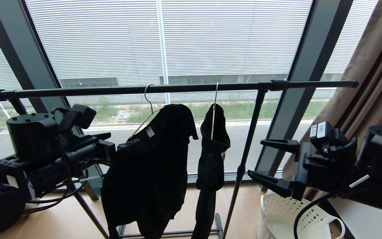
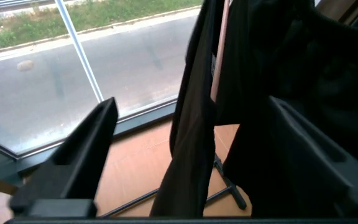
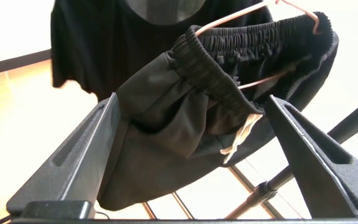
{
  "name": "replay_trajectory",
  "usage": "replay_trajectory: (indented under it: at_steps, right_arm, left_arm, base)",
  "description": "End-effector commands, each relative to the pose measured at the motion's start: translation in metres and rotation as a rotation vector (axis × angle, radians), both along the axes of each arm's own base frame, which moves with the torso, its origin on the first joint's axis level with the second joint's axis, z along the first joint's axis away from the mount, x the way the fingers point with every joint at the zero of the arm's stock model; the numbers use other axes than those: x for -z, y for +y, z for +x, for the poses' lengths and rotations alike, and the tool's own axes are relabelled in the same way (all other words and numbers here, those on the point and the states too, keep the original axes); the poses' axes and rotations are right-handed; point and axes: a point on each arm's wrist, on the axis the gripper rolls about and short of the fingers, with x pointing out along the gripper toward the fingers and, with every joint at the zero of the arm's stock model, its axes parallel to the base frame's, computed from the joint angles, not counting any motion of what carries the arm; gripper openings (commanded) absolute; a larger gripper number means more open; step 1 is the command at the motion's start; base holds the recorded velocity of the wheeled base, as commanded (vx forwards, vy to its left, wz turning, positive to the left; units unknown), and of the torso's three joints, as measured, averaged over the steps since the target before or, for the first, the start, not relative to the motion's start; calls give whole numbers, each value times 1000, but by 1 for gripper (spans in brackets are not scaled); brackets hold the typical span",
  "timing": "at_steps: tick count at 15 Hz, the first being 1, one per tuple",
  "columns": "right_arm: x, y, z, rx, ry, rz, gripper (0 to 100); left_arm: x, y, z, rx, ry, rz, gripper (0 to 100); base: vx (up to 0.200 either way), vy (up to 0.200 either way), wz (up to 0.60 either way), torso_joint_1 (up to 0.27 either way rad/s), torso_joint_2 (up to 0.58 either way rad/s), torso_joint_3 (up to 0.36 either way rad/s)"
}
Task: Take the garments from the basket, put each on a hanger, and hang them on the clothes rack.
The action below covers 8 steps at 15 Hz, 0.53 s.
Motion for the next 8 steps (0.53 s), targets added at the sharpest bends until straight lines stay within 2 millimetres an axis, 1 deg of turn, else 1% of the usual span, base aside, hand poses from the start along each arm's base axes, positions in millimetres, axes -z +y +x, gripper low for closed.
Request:
replay_trajectory:
  at_steps: [1,2,4,6,8]
  right_arm:
    - [0,0,0,-2,0,0,100]
    - [1,0,0,0,2,-1,100]
    - [0,0,0,-2,0,0,100]
    - [-1,0,-1,-2,-6,2,100]
    - [-10,-2,-7,-2,-39,16,100]
  left_arm:
    - [0,0,-1,0,0,0,100]
    - [-1,0,-2,1,-3,-1,100]
    - [-10,1,-10,5,-26,-5,100]
    - [-17,4,-24,5,-14,-2,100]
    - [-24,7,-39,5,-12,-1,100]
  base:
    - [0,0,0,0,0,0]
    - [0,0,0,0,0,0]
    - [0,0,0,0,0,0]
    - [0,0,0,0,0,0]
    - [0,0,0,0,0,0]
